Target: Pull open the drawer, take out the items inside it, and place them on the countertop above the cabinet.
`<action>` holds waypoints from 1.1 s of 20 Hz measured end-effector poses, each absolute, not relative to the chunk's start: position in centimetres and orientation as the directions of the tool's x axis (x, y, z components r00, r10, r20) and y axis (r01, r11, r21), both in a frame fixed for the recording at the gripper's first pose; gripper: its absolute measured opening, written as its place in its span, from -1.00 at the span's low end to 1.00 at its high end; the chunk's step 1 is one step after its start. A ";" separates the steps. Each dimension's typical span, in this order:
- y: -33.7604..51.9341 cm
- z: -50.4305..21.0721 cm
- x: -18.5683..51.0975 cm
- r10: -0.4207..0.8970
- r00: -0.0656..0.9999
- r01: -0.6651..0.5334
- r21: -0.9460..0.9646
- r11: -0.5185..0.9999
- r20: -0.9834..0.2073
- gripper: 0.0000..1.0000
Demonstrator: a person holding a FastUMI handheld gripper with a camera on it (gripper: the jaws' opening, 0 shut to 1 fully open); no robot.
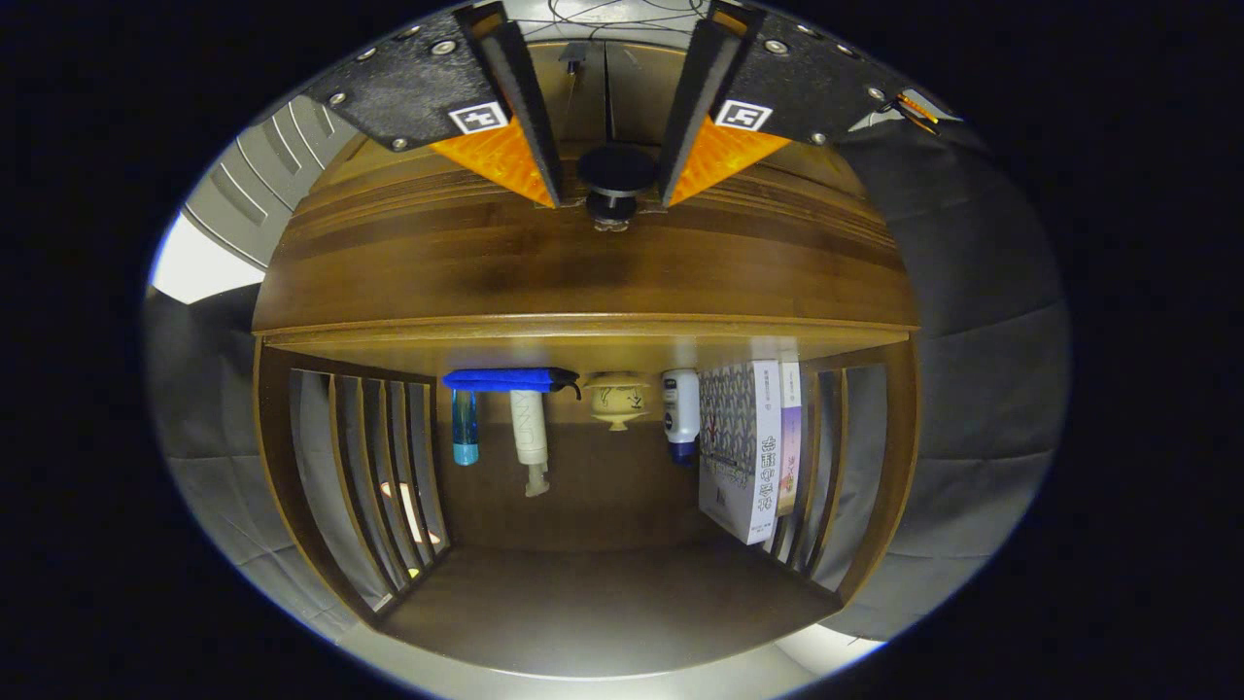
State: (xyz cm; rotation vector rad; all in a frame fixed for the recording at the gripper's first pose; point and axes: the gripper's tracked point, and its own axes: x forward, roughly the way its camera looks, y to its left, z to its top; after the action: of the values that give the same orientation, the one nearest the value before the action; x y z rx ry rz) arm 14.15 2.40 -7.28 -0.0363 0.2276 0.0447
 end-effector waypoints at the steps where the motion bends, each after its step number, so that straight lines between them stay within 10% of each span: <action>1: 2.4 -7.5 14.2 0.041 0.971 -0.048 -0.024 0.999 -0.236 0.14; 22: 2.9 -7.3 8.0 -0.017 0.969 0.013 -0.016 1.000 -0.248 -0.27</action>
State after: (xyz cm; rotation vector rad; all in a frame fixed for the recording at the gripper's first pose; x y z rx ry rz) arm 7.96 2.93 -7.31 -0.0139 0.2511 -0.0151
